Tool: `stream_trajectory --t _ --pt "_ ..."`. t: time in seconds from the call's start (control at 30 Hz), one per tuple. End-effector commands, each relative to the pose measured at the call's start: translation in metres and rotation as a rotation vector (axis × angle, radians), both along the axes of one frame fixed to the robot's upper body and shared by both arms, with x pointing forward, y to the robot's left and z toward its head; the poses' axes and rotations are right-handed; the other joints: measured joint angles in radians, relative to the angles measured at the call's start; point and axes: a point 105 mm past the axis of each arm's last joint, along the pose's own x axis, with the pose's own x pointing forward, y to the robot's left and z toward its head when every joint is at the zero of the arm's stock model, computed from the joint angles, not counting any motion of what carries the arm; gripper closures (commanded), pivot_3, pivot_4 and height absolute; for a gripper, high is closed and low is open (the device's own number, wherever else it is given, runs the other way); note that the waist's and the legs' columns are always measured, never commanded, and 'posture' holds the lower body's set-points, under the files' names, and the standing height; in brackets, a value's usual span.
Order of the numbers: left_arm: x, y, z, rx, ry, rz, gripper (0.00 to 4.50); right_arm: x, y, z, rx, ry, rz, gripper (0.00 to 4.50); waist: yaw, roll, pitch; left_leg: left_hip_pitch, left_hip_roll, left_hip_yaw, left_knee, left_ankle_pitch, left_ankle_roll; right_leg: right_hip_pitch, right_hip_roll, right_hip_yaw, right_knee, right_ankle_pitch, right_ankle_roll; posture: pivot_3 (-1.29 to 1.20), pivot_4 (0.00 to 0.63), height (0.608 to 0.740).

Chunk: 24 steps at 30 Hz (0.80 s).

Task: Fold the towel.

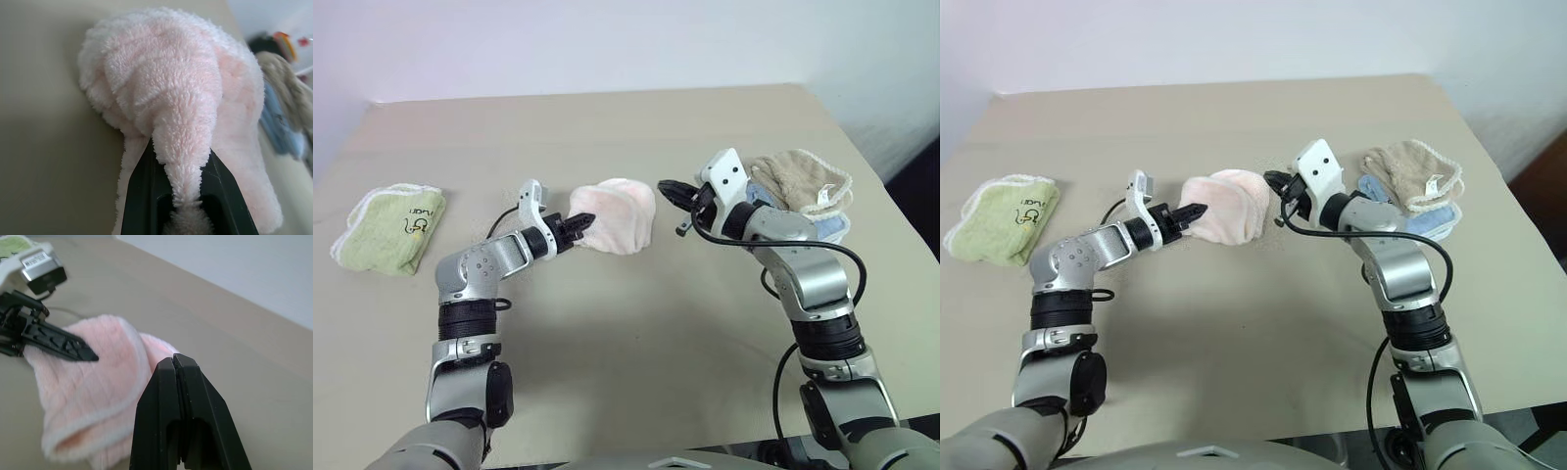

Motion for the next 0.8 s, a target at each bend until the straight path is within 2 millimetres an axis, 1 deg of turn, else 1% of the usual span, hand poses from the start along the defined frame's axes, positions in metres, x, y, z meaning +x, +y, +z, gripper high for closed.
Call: stream_trajectory --t 0.03,0.07,0.13,0.17,0.2,0.23,0.3,0.37,0.4,0.47,0.53,0.6,0.67,0.73,0.77,0.8 --pt "0.005 0.019 0.045 0.005 -0.197 0.155 4.49 -0.002 -0.004 0.019 0.026 -0.065 -0.008 4.5 0.001 0.0 0.0 0.0 0.0 0.0 0.0 0.0 0.0 0.0 0.0 0.0 0.0 0.0 0.0 0.0 0.15 0.728" --pt "0.006 0.028 0.057 -0.034 -0.23 0.223 4.49 -0.003 -0.004 0.019 0.028 -0.066 -0.009 4.5 0.001 0.0 0.0 0.0 0.0 0.0 0.0 0.0 0.0 0.0 0.0 0.0 0.0 0.0 0.0 0.0 0.15 0.728" --pt "0.006 0.041 0.068 -0.085 -0.255 0.307 4.49 -0.003 -0.004 0.02 0.029 -0.066 -0.009 4.5 0.0 0.0 0.0 0.0 0.0 0.0 0.0 0.0 0.0 0.0 0.0 0.0 0.0 0.0 0.0 0.0 0.15 0.728" --pt "0.004 0.052 0.077 -0.095 -0.283 0.365 4.49 -0.003 -0.005 0.02 0.031 -0.066 -0.008 4.5 0.0 0.0 0.0 0.0 0.0 0.0 0.0 0.0 0.0 0.0 0.0 0.0 0.0 0.0 0.0 0.0 0.15 0.728" --pt "0.003 0.06 0.083 -0.098 -0.3 0.402 4.49 -0.003 -0.005 0.02 0.033 -0.066 -0.008 4.5 -0.001 0.0 0.0 0.0 0.0 0.0 0.0 0.0 0.0 0.0 0.0 0.0 0.0 0.0 0.0 0.0 0.15 0.728" --pt "0.001 0.073 0.093 -0.11 -0.326 0.465 4.49 -0.002 -0.005 0.021 0.033 -0.065 -0.008 4.5 -0.001 0.0 0.0 0.0 0.0 0.0 0.0 0.0 0.0 0.0 0.0 0.0 0.0 0.0 0.0 0.0 0.15 0.728" --pt "-0.008 0.107 0.114 -0.143 -0.397 0.617 4.49 -0.002 -0.006 0.02 0.032 -0.064 -0.004 4.5 -0.002 0.0 0.0 0.0 0.0 0.0 0.0 0.0 -0.001 0.0 0.0 0.0 0.0 0.0 0.0 0.0 0.15 0.728" --pt "-0.019 0.14 0.124 -0.158 -0.429 0.75 4.49 -0.002 -0.006 0.02 0.031 -0.063 0.0 4.5 -0.004 0.0 0.0 0.0 0.0 0.0 0.0 0.0 -0.001 -0.001 0.001 0.0 0.0 0.0 0.0 0.0 0.15 0.728" --pt "-0.022 0.149 0.125 -0.16 -0.432 0.784 4.49 -0.002 -0.006 0.02 0.032 -0.063 0.001 4.5 -0.005 0.0 0.0 0.0 0.0 0.0 0.0 0.0 -0.001 -0.001 0.001 0.0 0.0 0.0 0.0 0.0 0.15 0.728" --pt "-0.039 0.181 0.123 -0.135 -0.445 0.899 4.49 -0.001 -0.006 0.021 0.032 -0.061 0.004 4.5 -0.007 0.0 0.0 0.0 0.0 0.0 0.0 0.001 -0.001 0.0 0.001 0.0 0.0 0.0 0.0 0.0 0.15 0.728" --pt "-0.052 0.206 0.112 -0.132 -0.42 0.98 4.49 -0.001 -0.006 0.02 0.031 -0.057 0.009 4.5 -0.014 0.0 0.0 0.0 0.0 0.0 0.0 0.001 -0.001 0.0 0.0 0.0 0.0 0.0 0.0 0.0 0.15 0.728" --pt "-0.057 0.216 0.102 -0.103 -0.39 1.012 4.49 0.0 -0.005 0.019 0.03 -0.052 0.013 4.5 -0.014 -0.001 0.0 0.0 0.0 0.0 0.0 0.001 -0.001 0.0 0.0 0.0 0.0 0.0 0.0 0.0 0.15 0.728" --pt "-0.063 0.224 0.084 -0.043 -0.345 1.034 4.49 -0.001 -0.004 0.018 0.025 -0.048 0.023 4.5 -0.012 -0.001 0.0 0.0 0.0 0.0 0.0 0.001 -0.001 0.0 0.0 0.0 0.0 0.0 0.0 0.0 0.15 0.728" --pt "-0.071 0.234 0.052 -0.04 -0.247 1.089 4.49 0.0 -0.004 0.017 0.02 -0.047 0.03 4.5 -0.014 -0.001 0.0 0.0 0.0 0.0 0.0 0.001 -0.001 0.001 0.0 0.0 0.0 0.0 0.0 0.0 0.15 0.728" --pt "-0.075 0.238 0.039 -0.046 -0.21 1.115 4.49 0.001 -0.004 0.017 0.018 -0.047 0.032 4.5 -0.014 -0.001 0.0 0.001 0.0 0.0 0.0 0.001 -0.001 0.001 0.0 0.0 0.0 0.0 0.0 0.0 0.15 0.728" --pt "-0.079 0.241 0.028 -0.065 -0.175 1.139 4.18 0.001 -0.003 0.018 0.017 -0.049 0.035 4.5 -0.014 -0.002 -0.001 0.001 0.0 0.0 0.0 0.0 -0.001 0.002 0.0 0.0 0.0 0.0 0.0 0.0 0.15 0.728"
